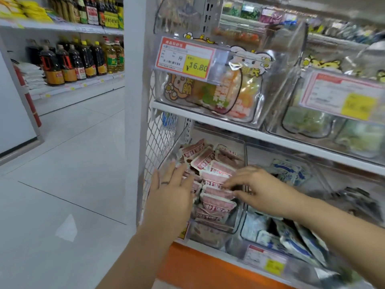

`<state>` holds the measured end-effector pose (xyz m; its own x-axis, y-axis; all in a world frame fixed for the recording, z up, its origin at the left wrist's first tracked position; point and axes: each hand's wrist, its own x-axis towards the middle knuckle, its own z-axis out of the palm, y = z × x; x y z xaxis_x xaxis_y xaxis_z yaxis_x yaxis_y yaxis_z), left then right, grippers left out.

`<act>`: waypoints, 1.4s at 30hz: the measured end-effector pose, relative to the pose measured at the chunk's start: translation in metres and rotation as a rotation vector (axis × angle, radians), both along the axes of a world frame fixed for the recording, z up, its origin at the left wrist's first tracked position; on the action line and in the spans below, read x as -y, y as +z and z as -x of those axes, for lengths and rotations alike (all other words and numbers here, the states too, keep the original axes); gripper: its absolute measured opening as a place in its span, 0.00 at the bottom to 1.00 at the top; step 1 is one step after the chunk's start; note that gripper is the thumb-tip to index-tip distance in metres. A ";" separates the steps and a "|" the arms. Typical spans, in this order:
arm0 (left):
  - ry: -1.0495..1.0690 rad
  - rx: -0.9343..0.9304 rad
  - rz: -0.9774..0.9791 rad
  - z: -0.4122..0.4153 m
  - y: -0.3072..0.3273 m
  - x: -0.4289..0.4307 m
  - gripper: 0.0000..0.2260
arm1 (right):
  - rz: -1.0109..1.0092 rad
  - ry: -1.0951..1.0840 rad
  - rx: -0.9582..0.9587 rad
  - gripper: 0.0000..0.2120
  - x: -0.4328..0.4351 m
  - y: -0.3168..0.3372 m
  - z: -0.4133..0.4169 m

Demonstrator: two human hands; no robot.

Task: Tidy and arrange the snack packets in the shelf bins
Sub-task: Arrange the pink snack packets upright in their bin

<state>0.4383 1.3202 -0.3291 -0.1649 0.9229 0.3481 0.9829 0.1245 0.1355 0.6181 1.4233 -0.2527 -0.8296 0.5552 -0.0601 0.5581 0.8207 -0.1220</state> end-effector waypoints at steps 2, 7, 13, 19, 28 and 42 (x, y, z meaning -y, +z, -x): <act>-0.059 0.060 0.004 -0.013 0.008 0.001 0.18 | -0.043 -0.010 0.003 0.15 0.009 -0.001 -0.012; -0.190 0.133 0.140 -0.039 -0.002 -0.010 0.20 | -0.067 -0.027 0.010 0.16 0.021 -0.013 -0.028; -0.188 0.127 0.213 -0.049 0.005 -0.020 0.17 | 0.042 -0.071 -0.066 0.16 0.019 -0.022 -0.039; -0.126 0.362 -0.034 -0.054 0.027 -0.047 0.15 | 0.107 -0.139 -0.172 0.16 0.020 -0.027 -0.040; 0.002 0.400 0.051 -0.026 0.022 -0.144 0.14 | 0.239 -0.331 -0.388 0.12 0.009 -0.018 -0.040; -0.160 1.039 -0.313 -0.036 0.049 -0.041 0.07 | 0.224 -0.451 -0.919 0.08 0.010 -0.021 -0.039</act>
